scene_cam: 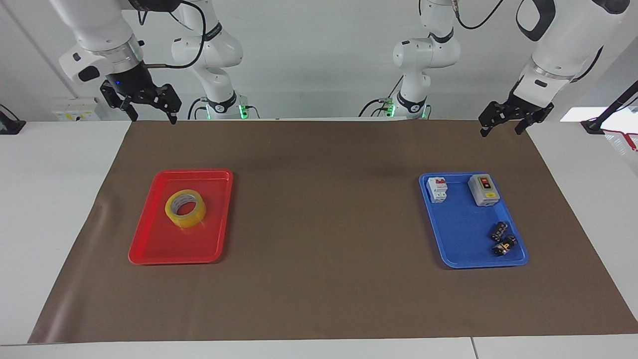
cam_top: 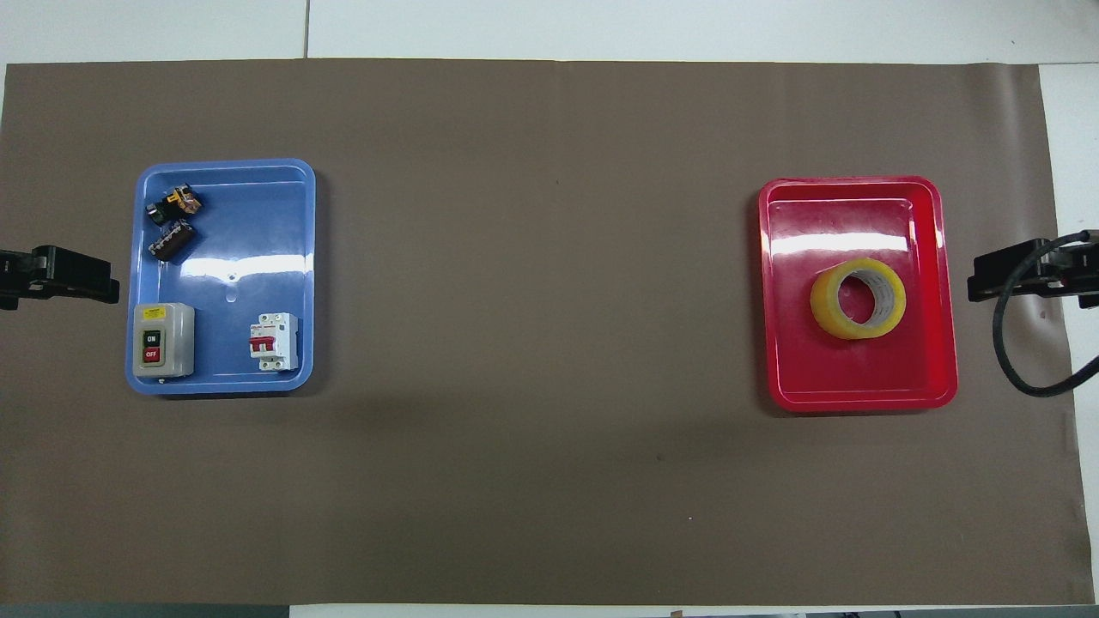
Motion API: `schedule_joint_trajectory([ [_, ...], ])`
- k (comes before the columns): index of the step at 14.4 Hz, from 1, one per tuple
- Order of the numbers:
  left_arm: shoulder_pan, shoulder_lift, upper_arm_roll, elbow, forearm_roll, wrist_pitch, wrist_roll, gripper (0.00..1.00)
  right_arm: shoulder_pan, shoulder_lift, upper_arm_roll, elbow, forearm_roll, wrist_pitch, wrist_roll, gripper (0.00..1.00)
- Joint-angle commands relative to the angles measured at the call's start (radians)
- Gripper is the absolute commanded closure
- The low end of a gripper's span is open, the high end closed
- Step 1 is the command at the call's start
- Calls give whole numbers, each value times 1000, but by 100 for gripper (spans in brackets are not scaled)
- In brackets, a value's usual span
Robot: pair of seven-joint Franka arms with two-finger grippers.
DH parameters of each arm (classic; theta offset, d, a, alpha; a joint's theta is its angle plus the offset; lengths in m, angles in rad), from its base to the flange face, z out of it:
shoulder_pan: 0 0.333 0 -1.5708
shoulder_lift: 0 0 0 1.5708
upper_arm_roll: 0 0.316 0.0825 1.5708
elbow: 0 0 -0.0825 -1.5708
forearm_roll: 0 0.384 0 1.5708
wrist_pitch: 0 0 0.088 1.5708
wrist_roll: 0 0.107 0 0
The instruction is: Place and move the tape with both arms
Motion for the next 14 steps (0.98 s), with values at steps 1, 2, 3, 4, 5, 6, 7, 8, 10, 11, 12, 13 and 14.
schedule_joint_trajectory([
  [1, 7, -13, 0, -1, -15, -12, 11, 0, -14, -6, 3, -8, 0, 2, -78, 0],
  [2, 7, -13, 0, -1, -15, -10, 11, 0, -14, -6, 3, -8, 0, 3, -78, 0],
  [3, 7, -13, 0, -1, -15, -12, 11, 0, -14, -6, 3, -8, 0, 2, -78, 0],
  [4, 7, -13, 0, -1, -15, -10, 11, 0, -14, -6, 3, -6, 2, 3, -76, 0],
  [5, 7, -13, 0, -1, -15, -12, 11, 0, -16, -5, 3, -3, 2, 5, -75, 0],
  [6, 7, -13, 0, -1, -15, -12, 11, 0, -16, -5, 3, -3, 2, 2, -75, 0],
  [7, 7, -13, 0, -1, -15, -12, 11, 0, -16, -5, 2, -2, 0, -4, -75, 0],
  [8, 7, -13, 0, -1, -15, -12, 11, 0, -16, -5, 2, -3, 0, -6, -75, 0],
  [10, 7, -13, 0, -1, -15, -12, 11, 0, -14, -5, 2, -3, -8, -6, -75, 0],
  [11, 7, -13, 0, -1, -15, -10, 11, 0, -14, -5, 2, -3, -8, -4, -75, 0],
  [12, 7, -13, 0, -1, -15, -12, 11, 0, -14, -5, 3, -5, -8, -1, -75, 0],
  [13, 7, -13, 0, -1, -15, -12, 11, 0, -14, -6, 3, -5, -8, -1, -75, 0],
  [14, 7, -13, 0, 0, -15, -12, 11, 0, -14, -6, 3, -5, -6, -1, -75, 0],
])
